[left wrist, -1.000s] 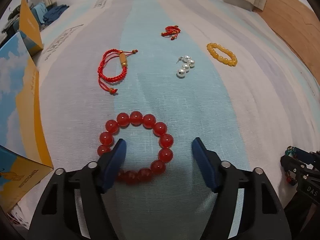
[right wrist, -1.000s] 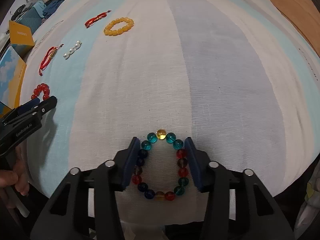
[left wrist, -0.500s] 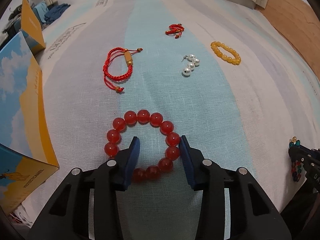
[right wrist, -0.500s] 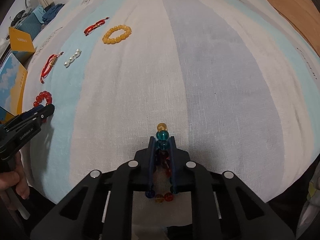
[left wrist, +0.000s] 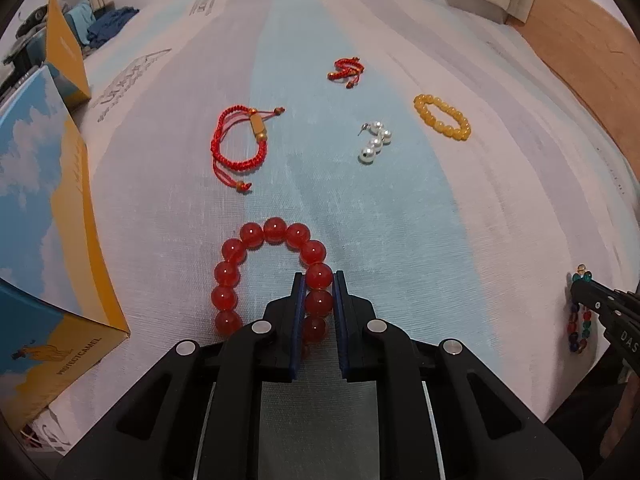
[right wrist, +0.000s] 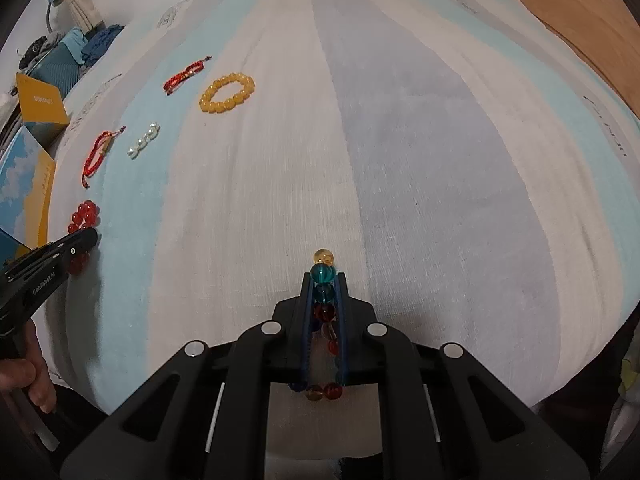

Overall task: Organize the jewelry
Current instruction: 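Grasp the red bead bracelet with the left tool while the right tool grasps the multicolour bracelet, then carry the red bead bracelet in the left tool while the right tool carries the multicolour bracelet toward the box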

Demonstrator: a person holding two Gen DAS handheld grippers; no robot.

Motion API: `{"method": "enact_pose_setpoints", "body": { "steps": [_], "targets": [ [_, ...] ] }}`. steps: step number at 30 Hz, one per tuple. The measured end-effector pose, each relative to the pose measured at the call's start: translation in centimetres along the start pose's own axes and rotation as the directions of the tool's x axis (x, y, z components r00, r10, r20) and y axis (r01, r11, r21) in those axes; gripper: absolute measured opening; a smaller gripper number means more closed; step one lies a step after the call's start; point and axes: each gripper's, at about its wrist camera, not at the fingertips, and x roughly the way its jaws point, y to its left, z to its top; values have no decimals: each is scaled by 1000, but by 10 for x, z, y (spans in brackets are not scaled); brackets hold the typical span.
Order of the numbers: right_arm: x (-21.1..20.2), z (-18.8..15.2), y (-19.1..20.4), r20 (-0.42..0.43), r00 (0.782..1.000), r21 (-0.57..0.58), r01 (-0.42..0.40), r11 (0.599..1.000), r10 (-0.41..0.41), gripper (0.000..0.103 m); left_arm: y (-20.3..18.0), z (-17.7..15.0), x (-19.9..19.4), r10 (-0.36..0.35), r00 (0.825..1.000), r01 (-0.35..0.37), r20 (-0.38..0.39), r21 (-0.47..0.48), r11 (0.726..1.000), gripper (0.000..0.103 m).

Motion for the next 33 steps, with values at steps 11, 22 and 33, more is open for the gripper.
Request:
{"method": "enact_pose_setpoints", "body": {
  "steps": [11, 22, 33],
  "targets": [
    [-8, 4, 1, 44, 999, 10, 4, 1000, -5, 9, 1, 7, -16, -20, 1000, 21, 24, -19, 1000, 12],
    [-20, 6, 8, 100, 994, -2, 35, 999, -35, 9, 4, 10, -29, -22, 999, 23, 46, -21, 1000, 12],
    [-33, 10, 11, 146, 988, -4, 45, 999, -44, 9, 2, 14, -40, -34, 998, 35, 47, -26, 999, 12]
  ]
}}
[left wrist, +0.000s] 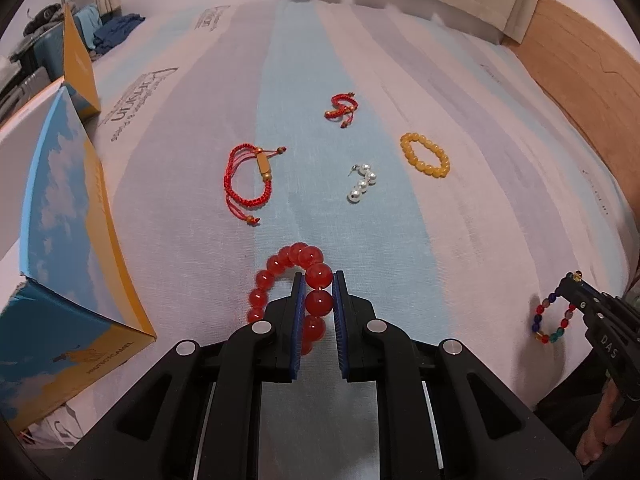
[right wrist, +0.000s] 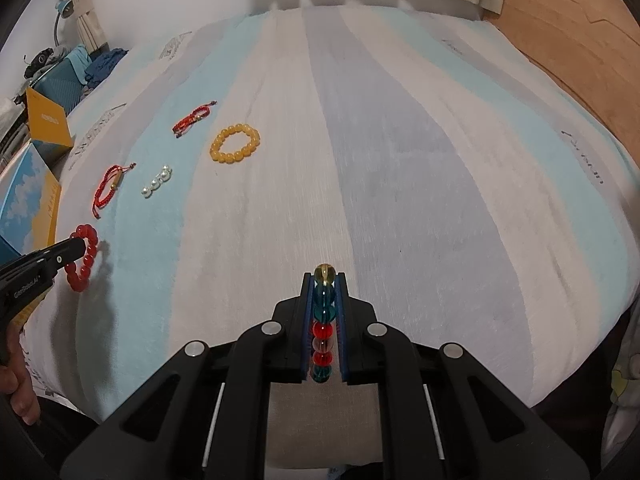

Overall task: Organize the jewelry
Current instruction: 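Carry the red bead bracelet in the left tool while the right tool carries the multicolour bracelet toward the box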

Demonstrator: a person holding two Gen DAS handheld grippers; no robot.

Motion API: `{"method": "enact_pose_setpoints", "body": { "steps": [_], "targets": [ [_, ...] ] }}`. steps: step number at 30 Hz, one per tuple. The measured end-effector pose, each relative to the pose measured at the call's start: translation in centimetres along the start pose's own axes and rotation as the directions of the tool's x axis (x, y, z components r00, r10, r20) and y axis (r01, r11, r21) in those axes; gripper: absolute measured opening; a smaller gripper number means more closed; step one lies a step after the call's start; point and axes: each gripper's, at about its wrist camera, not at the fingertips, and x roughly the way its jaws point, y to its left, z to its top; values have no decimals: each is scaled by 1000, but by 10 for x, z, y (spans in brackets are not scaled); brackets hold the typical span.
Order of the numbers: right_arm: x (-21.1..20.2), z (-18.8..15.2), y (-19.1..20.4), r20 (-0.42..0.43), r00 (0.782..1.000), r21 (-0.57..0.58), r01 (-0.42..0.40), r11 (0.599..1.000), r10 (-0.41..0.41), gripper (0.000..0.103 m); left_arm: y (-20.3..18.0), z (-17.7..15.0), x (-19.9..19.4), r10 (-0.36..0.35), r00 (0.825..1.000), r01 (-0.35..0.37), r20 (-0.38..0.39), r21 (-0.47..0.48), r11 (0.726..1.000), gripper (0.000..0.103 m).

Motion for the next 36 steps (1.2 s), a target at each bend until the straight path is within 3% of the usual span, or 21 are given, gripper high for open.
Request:
{"method": "enact_pose_setpoints", "body": {
  "steps": [36],
  "targets": [
    [-31, 57, 21, 90, 996, 33, -22, 999, 19, 9, -3, 45, -49, -54, 994, 57, 94, -30, 998, 12]
  ]
}}
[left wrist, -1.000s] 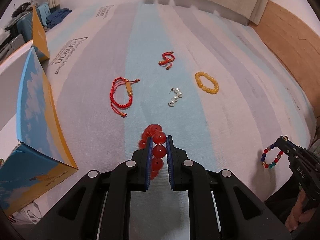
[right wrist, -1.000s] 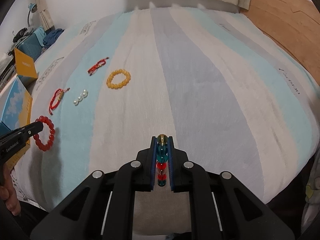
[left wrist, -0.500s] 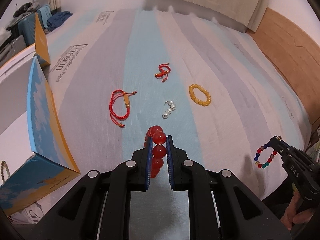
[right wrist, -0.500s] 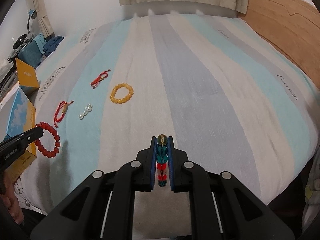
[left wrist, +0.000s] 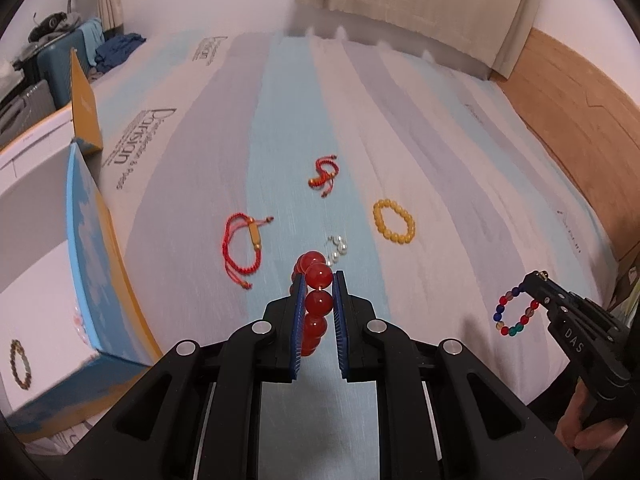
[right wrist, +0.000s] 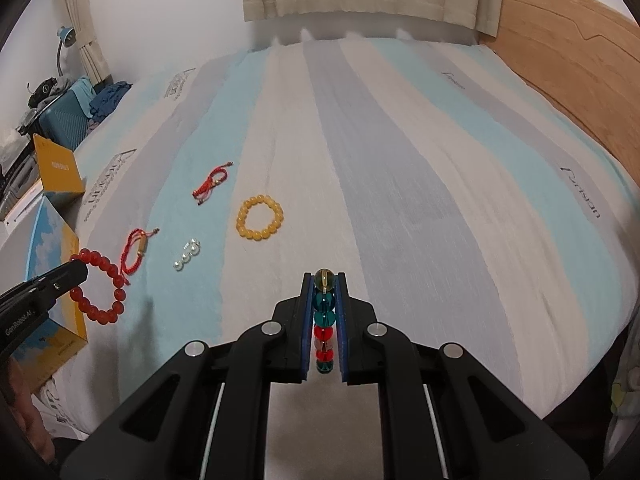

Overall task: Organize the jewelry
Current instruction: 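Carry the red bead bracelet in the left tool while the right tool carries the multicolour bracelet toward the box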

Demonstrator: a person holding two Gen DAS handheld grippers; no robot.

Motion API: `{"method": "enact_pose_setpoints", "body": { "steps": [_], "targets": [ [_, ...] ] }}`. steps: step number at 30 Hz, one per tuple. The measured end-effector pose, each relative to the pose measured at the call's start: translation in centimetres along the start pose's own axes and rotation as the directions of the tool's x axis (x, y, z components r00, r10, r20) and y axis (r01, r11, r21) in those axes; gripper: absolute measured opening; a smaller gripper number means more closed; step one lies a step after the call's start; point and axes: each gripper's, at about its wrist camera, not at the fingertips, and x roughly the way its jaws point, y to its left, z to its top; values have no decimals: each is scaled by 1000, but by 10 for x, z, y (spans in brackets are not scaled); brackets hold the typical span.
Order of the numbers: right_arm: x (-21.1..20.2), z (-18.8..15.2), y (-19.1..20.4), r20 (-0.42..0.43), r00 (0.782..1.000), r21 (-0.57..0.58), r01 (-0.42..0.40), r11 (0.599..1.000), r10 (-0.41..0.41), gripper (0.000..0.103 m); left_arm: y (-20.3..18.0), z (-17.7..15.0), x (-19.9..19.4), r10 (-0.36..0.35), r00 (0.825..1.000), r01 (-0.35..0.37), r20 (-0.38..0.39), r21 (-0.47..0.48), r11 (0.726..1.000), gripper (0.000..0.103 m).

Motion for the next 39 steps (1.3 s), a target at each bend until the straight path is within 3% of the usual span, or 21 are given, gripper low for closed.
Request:
{"method": "enact_pose_setpoints", "body": {
  "steps": [13, 39],
  "targets": [
    [-2, 32, 30, 18, 999, -25, -43, 999, 43, 9, 5, 24, 1, 16, 1000, -16, 0, 14, 1000, 12],
    [-15, 48, 67, 7, 996, -73, -85, 994, 86, 9, 25, 32, -37, 63, 996, -63, 71, 2, 998, 12]
  ]
}}
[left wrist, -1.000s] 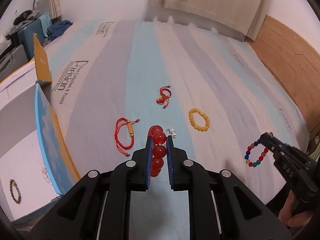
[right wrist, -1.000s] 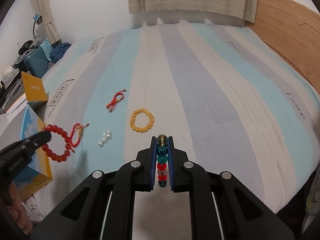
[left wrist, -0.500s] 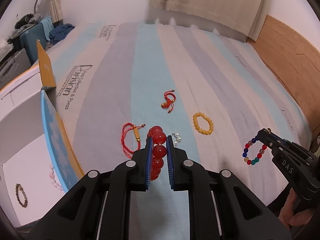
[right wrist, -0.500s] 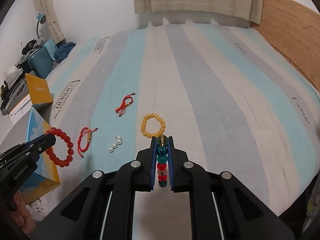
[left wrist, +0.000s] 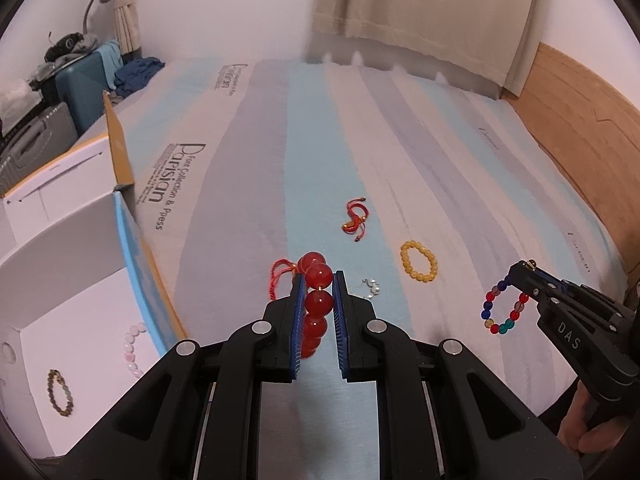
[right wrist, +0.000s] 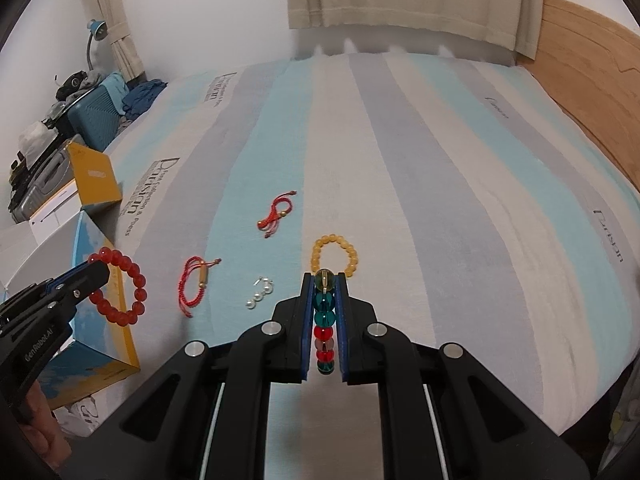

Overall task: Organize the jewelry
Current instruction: 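Carry the red bead bracelet in the left tool while the right tool carries the multicolour bracelet toward the box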

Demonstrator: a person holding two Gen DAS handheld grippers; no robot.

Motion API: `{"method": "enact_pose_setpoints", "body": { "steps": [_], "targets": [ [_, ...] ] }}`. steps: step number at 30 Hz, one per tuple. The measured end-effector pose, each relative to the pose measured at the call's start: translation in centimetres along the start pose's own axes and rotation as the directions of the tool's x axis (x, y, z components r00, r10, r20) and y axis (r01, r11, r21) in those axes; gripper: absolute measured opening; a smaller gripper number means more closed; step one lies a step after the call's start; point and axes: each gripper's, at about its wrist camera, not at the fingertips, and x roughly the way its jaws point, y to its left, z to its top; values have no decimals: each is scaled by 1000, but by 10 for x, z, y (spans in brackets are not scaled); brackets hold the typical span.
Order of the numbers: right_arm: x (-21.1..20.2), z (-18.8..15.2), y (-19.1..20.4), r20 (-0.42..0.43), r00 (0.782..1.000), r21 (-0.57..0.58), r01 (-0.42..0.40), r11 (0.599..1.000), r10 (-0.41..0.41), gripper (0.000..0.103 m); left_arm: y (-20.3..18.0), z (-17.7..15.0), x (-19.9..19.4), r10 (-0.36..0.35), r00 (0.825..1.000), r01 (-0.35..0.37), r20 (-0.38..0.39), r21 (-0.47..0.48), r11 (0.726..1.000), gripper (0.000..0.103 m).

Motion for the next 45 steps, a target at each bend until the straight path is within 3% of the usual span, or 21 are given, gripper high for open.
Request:
{"method": "enact_pose_setpoints", "body": {
  "steps": [12, 22, 45],
  "targets": [
    [-10, 9, 43, 11, 1000, -54, -24, 998, 24, 9, 33, 6, -35, 19, 998, -15, 66, -50, 999, 12],
    [-20, 17, 89, 30, 998, -108, -60, 992, 64, 9, 76, 6, -63, 79, 992, -66, 101, -120, 991, 12],
    [-24, 8, 198, 12, 986, -225, -157, 962, 164, 9, 157, -24, -82, 210, 976, -196, 51, -199, 960, 12]
  ]
}}
